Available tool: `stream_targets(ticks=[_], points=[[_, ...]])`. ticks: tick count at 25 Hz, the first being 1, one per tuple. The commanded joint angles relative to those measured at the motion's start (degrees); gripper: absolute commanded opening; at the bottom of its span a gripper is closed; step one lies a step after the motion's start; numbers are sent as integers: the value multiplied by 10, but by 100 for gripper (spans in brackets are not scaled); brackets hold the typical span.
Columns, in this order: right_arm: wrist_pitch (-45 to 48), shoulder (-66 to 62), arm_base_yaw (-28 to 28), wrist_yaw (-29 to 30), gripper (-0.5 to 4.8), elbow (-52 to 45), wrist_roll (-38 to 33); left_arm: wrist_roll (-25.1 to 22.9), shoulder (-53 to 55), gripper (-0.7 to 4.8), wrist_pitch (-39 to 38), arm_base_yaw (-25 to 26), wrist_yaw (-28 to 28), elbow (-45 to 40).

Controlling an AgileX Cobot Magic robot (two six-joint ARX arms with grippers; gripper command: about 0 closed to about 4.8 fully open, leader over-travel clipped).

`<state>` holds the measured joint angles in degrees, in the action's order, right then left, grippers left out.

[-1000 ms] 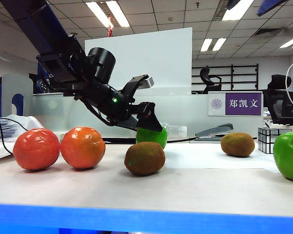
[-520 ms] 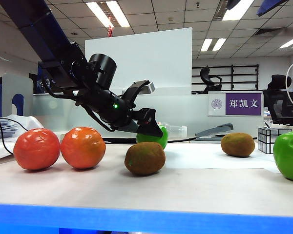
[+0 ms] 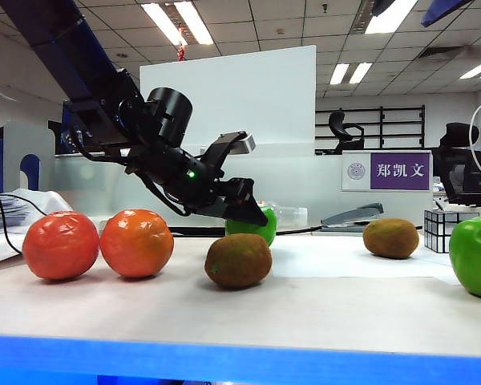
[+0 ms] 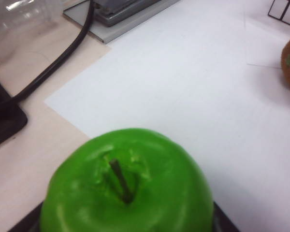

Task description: Put the same fruits together.

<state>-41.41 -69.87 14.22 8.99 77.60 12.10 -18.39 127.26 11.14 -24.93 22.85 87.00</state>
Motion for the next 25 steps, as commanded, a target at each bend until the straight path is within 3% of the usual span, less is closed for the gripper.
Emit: stream_targets(ticks=[1, 11, 21, 25], points=[[10, 2, 0, -1, 479, 2, 2, 2, 2, -6, -10, -2, -4, 2], [-4, 10, -4, -56, 479, 2, 14, -54, -32, -6, -46, -43, -4, 7], [-26, 90, -23, -89, 479, 2, 14, -66, -110, -6, -137, -101, 21, 16], [-47, 106, -38, -89, 479, 2, 14, -67, -129, -6, -211, -123, 46, 16]])
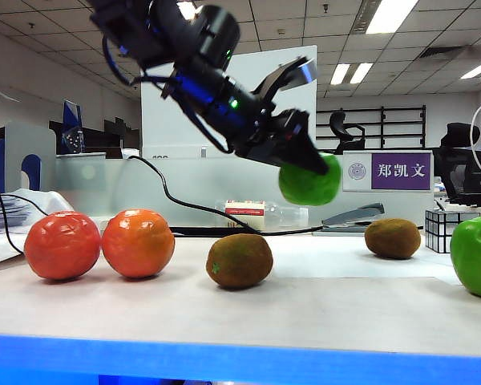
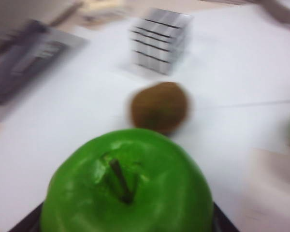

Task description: Put the same fruits together.

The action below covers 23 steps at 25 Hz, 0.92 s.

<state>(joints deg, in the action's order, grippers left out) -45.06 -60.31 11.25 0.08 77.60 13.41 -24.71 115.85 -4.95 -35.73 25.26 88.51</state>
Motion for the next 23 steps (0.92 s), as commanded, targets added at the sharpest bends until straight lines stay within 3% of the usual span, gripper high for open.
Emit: stream_targets(ticks=[1, 5, 8, 17, 23], points=[[-15, 13, -13, 0, 479, 2, 1, -4, -18, -6, -67, -22, 22, 1], [-19, 33, -17, 1, 479, 2, 1, -46, -24, -6, -151, -78, 20, 1], [-25, 41, -17, 0, 479, 2, 1, -53, -24, -6, -164, -102, 17, 1], [-49, 75, -17, 1, 479, 1, 1, -38, -22, -6, -151, -135, 26, 1], [-58, 92, -17, 0, 479, 0, 1, -5, -23, -5, -83, -135, 51, -13]])
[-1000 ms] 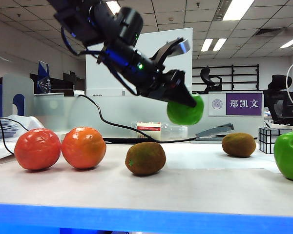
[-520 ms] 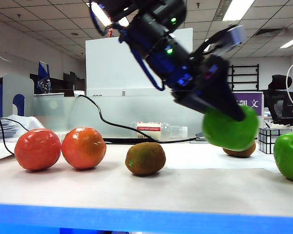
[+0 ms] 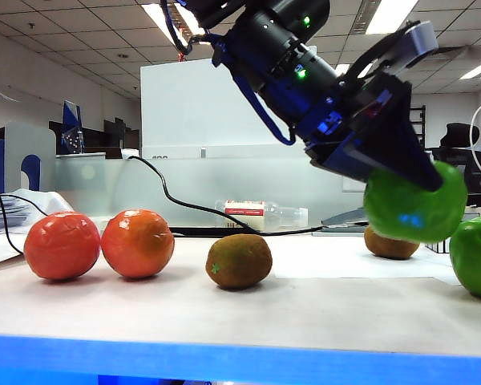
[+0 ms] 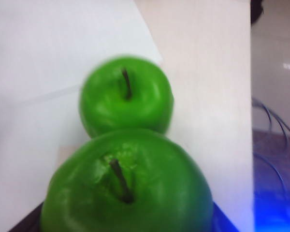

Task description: Put the same fruits together.

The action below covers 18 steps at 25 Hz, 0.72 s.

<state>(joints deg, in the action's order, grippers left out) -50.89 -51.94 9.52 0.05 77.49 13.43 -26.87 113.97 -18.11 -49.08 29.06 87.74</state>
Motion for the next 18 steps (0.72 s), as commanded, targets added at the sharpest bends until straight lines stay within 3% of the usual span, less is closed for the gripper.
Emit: stream_targets(ticks=[1, 15, 18], points=[[-2, 11, 0, 1, 479, 2, 1, 19, -4, -5, 52, -1, 17, -6], [-5, 36, 0, 1, 479, -8, 1, -1, -1, -5, 60, 0, -19, -62], [-5, 36, 1, 1, 479, -11, 1, 24, 0, -5, 105, 0, -8, -96]])
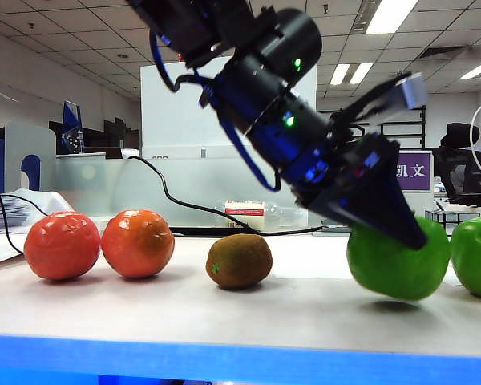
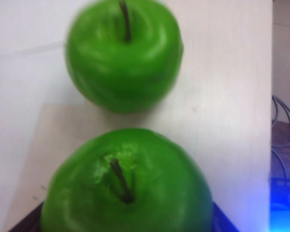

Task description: Put the same fruits together.

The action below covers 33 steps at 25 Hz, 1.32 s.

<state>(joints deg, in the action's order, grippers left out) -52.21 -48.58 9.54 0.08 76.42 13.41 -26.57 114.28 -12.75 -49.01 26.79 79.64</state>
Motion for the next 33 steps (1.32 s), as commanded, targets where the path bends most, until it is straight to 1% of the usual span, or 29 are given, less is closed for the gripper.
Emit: stream_targets(ticks=[1, 6, 15, 22, 24, 25, 26, 27, 28, 29, 30, 33], points=[[8, 2, 0, 0, 479, 0, 1, 28, -3, -5, 62, -1, 17, -19], [8, 2, 1, 1, 479, -1, 1, 47, 4, -6, 116, -1, 16, -21], [8, 2, 1, 0, 479, -1, 1, 59, 36, -6, 112, -1, 9, -22], [8, 2, 1, 0, 479, -1, 1, 60, 38, -1, 102, 3, 11, -22], [8, 2, 1, 1, 479, -1, 1, 60, 38, 78, 93, 7, 18, -22], [8, 2, 1, 1, 479, -1, 1, 60, 38, 163, 89, 9, 17, -22], [8, 2, 1, 1, 479, -1, 1, 60, 38, 223, 86, 11, 17, -22], [8, 2, 1, 1, 479, -1, 1, 60, 38, 307, 82, 12, 16, -22], [8, 2, 1, 1, 479, -1, 1, 60, 38, 350, 81, 13, 13, -22], [8, 2, 1, 1, 479, -1, 1, 60, 38, 436, 80, 14, 12, -22], [8, 2, 1, 1, 479, -1, 1, 60, 38, 475, 80, 15, 12, -22], [8, 2, 1, 1, 479, -1, 1, 60, 38, 479, 81, 15, -13, -22]])
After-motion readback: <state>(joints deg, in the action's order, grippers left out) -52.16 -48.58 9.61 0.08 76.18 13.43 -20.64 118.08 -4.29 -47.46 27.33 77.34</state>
